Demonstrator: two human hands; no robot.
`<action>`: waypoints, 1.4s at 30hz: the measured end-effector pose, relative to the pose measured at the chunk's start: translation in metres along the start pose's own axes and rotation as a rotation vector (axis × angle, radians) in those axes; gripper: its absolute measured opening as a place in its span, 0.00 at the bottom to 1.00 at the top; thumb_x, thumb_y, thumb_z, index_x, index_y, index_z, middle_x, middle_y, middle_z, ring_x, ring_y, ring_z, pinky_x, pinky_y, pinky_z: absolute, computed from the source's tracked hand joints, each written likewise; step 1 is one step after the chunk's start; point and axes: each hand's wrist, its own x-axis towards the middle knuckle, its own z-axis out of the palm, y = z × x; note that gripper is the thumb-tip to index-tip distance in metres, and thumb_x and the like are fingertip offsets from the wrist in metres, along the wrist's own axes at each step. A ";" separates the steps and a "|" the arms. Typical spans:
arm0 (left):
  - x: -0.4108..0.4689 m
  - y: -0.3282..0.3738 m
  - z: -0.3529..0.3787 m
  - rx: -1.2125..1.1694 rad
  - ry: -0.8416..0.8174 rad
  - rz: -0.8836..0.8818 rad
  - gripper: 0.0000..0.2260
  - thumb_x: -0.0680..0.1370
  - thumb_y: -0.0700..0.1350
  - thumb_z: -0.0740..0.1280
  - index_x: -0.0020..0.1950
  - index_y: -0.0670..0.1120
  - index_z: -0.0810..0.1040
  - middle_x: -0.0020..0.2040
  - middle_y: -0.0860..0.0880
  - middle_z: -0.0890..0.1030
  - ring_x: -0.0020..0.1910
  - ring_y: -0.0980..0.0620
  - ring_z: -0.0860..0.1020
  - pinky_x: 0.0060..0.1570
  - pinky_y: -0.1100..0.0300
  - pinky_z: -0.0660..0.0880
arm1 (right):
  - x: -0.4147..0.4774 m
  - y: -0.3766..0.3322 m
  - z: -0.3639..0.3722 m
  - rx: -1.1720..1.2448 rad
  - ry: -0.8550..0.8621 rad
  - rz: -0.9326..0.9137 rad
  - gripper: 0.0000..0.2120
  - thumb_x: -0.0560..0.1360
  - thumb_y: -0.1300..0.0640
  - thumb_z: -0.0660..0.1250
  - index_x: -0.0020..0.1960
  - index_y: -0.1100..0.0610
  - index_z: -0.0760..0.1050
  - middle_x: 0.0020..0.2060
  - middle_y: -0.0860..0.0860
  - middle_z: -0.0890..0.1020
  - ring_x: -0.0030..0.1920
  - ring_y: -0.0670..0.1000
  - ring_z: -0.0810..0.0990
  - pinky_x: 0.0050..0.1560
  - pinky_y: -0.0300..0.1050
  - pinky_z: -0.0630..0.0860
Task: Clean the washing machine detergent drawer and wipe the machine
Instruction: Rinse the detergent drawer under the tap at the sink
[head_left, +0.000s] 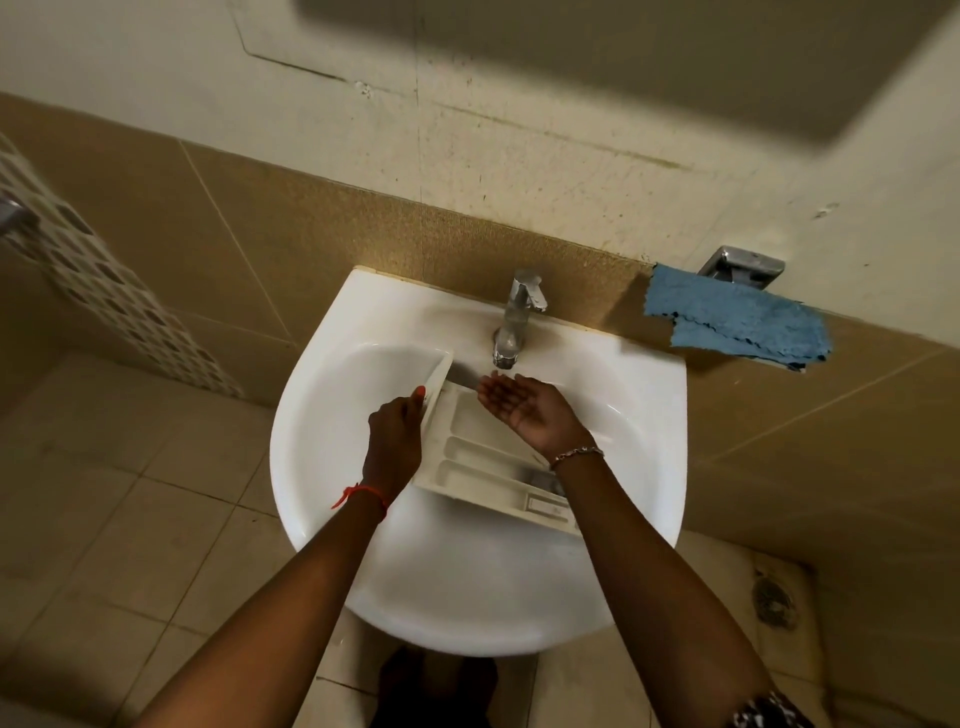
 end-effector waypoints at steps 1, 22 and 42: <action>-0.001 0.001 -0.001 0.011 0.004 0.015 0.23 0.82 0.46 0.56 0.27 0.41 0.67 0.25 0.48 0.66 0.26 0.52 0.62 0.30 0.67 0.61 | 0.004 0.003 0.003 0.013 -0.007 -0.001 0.14 0.80 0.63 0.52 0.45 0.68 0.73 0.34 0.63 0.83 0.35 0.60 0.84 0.34 0.52 0.81; 0.000 0.002 -0.001 0.018 0.008 -0.009 0.21 0.82 0.47 0.56 0.29 0.42 0.66 0.25 0.49 0.67 0.27 0.53 0.61 0.29 0.65 0.58 | -0.039 -0.016 -0.043 -0.759 -0.111 0.299 0.23 0.80 0.57 0.55 0.25 0.57 0.66 0.21 0.52 0.71 0.21 0.49 0.71 0.22 0.35 0.67; -0.001 0.007 -0.002 -0.042 -0.063 -0.011 0.20 0.81 0.46 0.58 0.29 0.45 0.69 0.26 0.50 0.70 0.26 0.54 0.68 0.30 0.71 0.66 | -0.039 -0.019 -0.093 -1.152 0.540 -0.305 0.09 0.72 0.64 0.69 0.33 0.60 0.74 0.24 0.52 0.70 0.25 0.50 0.69 0.25 0.38 0.68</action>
